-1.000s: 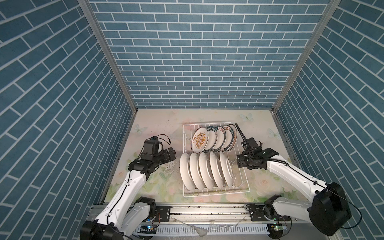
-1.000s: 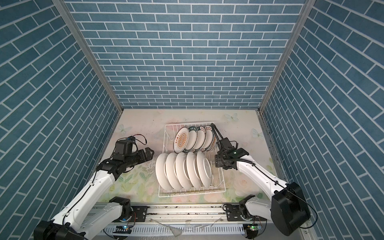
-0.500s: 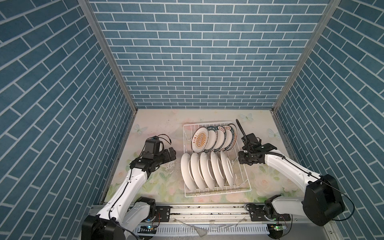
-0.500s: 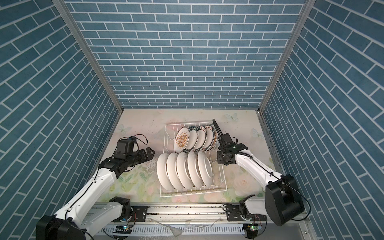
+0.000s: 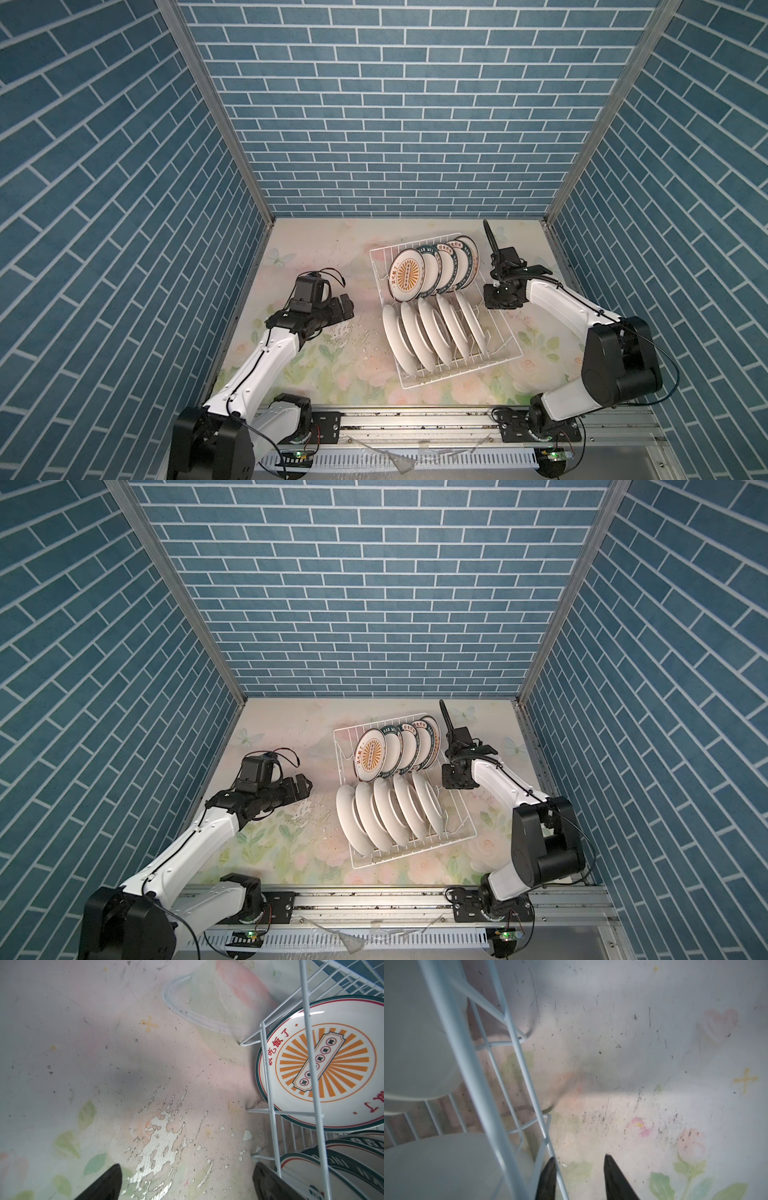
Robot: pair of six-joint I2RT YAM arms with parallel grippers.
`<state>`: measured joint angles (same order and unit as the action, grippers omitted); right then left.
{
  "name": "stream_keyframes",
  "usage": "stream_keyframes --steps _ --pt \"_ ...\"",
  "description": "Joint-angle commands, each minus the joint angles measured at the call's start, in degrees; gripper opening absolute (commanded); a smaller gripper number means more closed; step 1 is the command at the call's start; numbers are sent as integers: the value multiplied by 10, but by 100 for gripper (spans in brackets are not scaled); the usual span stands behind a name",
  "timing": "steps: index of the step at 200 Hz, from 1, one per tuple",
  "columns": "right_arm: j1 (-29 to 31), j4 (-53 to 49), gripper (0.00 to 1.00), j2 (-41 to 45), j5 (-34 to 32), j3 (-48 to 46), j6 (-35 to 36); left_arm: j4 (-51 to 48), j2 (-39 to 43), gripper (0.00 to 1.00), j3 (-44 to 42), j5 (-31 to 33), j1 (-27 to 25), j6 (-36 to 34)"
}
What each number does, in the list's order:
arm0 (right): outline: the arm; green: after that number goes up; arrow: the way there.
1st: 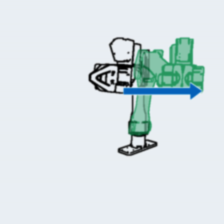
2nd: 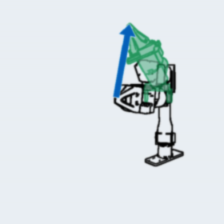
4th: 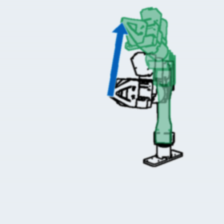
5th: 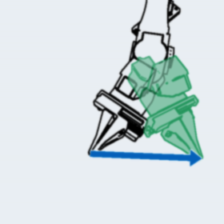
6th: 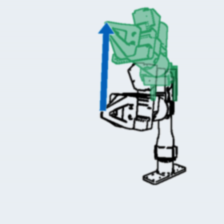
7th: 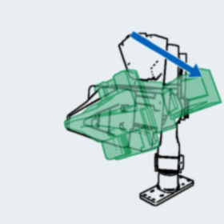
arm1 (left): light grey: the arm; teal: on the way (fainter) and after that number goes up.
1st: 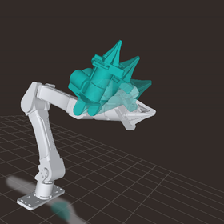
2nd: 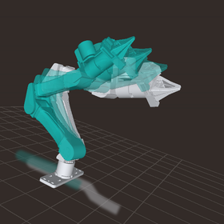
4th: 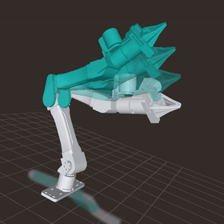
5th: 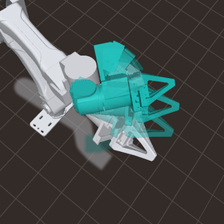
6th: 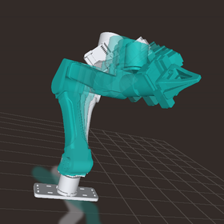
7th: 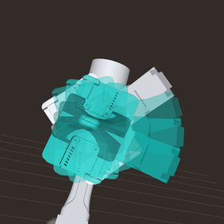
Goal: Unload the plates from the dish rack
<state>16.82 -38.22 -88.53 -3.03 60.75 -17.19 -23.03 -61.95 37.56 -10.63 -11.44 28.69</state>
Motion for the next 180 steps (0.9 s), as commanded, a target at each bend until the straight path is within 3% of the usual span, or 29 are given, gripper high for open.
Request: stream_keyframes --steps 1,36,180 --pt "-33 20 38 -32 -35 47 12 13 -12 99 8 -10 -2 -5" --pt "-61 0 33 -88 -42 111 50 20 -23 99 9 -15 -4 -4" --pt "-186 -17 36 -234 7 292 108 20 -43 99 22 -12 -52 7"
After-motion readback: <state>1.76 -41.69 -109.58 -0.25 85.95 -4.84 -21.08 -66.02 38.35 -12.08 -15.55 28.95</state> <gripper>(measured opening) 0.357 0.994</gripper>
